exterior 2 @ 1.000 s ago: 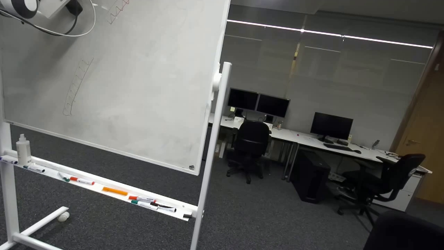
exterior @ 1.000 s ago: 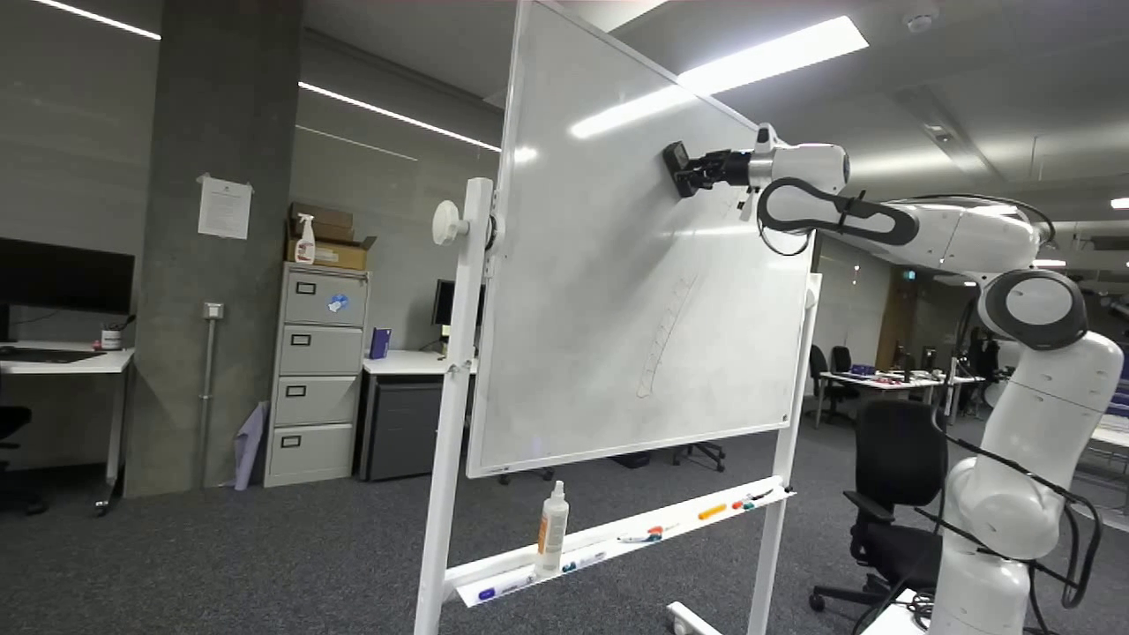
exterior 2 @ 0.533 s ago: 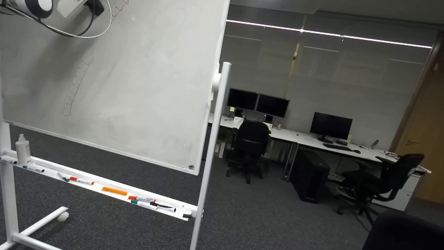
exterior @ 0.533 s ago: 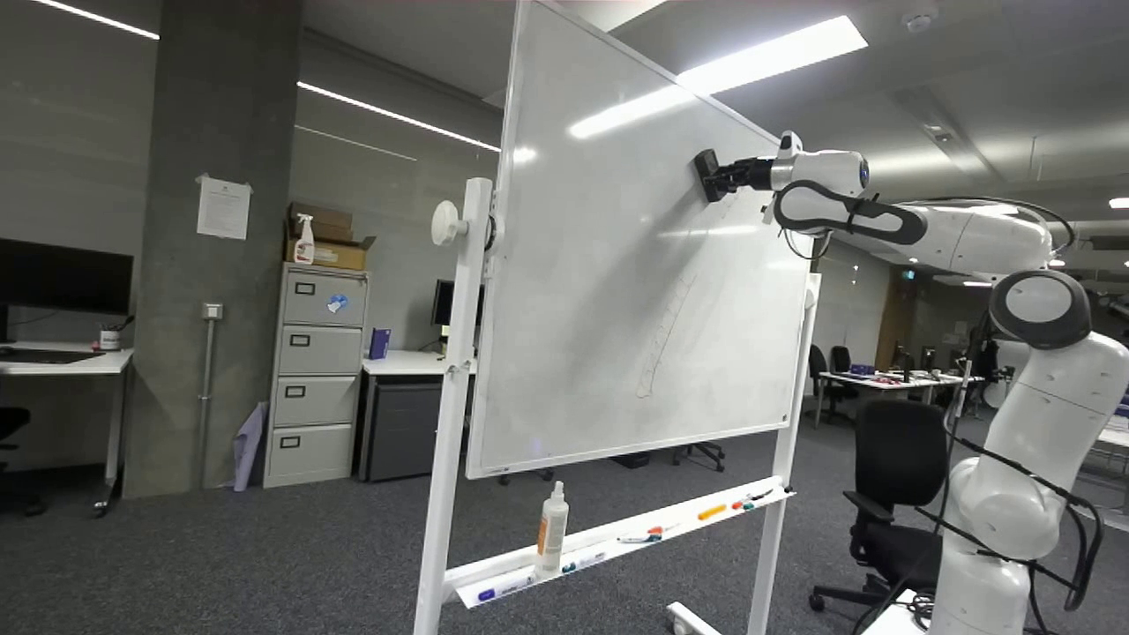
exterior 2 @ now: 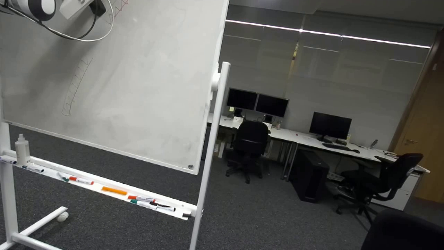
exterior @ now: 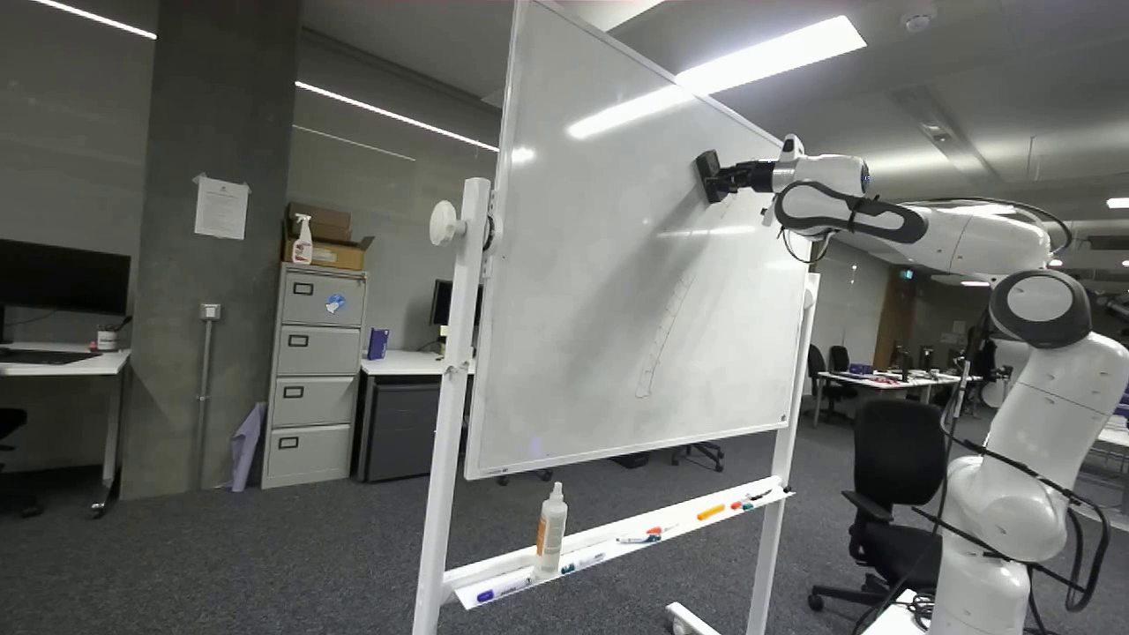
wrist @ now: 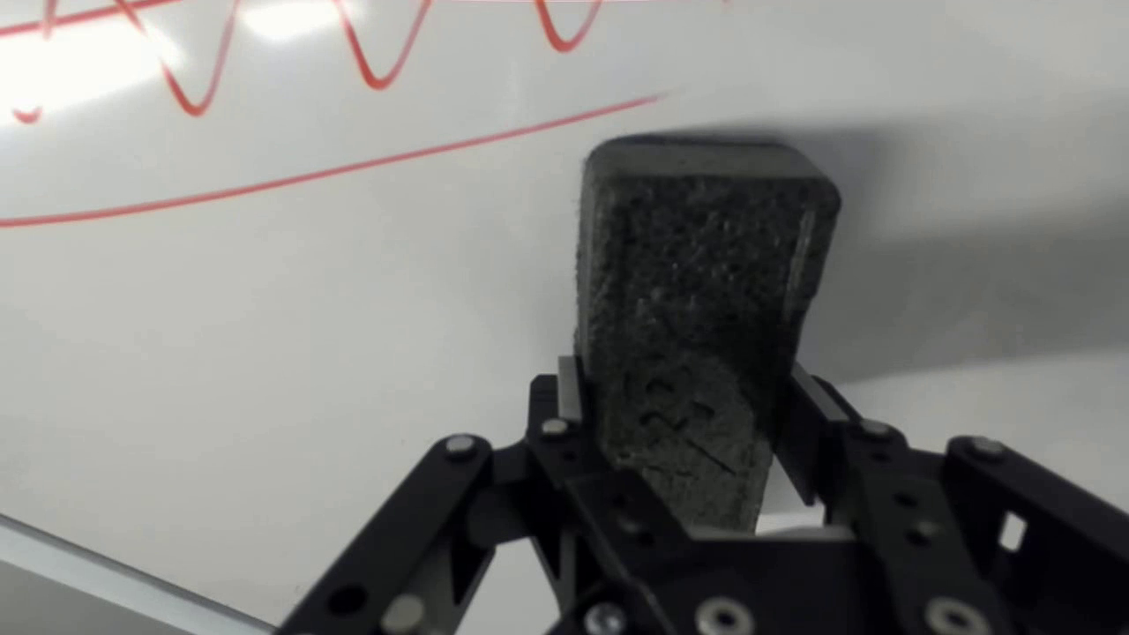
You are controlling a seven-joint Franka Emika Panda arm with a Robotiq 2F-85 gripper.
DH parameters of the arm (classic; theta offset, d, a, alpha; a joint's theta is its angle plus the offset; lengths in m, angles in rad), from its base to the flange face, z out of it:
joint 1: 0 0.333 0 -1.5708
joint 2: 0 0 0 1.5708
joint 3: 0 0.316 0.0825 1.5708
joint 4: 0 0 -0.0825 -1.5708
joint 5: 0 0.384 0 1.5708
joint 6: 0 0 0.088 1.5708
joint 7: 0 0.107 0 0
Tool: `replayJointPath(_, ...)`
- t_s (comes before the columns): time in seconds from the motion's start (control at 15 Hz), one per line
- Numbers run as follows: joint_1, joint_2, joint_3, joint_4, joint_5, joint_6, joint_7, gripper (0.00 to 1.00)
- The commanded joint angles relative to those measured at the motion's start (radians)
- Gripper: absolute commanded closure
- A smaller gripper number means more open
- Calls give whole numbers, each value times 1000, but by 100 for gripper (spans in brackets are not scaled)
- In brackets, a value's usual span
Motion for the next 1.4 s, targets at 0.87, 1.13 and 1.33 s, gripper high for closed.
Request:
replayJointPath(0.87, 197, -161, -240, -275, 30, 104, -127, 70)
replayJointPath(1.13, 238, -146, -267, -255, 31, 112, -174, 70)
replayJointPath(1.33, 209, -174, -234, -275, 39, 96, -147, 45)
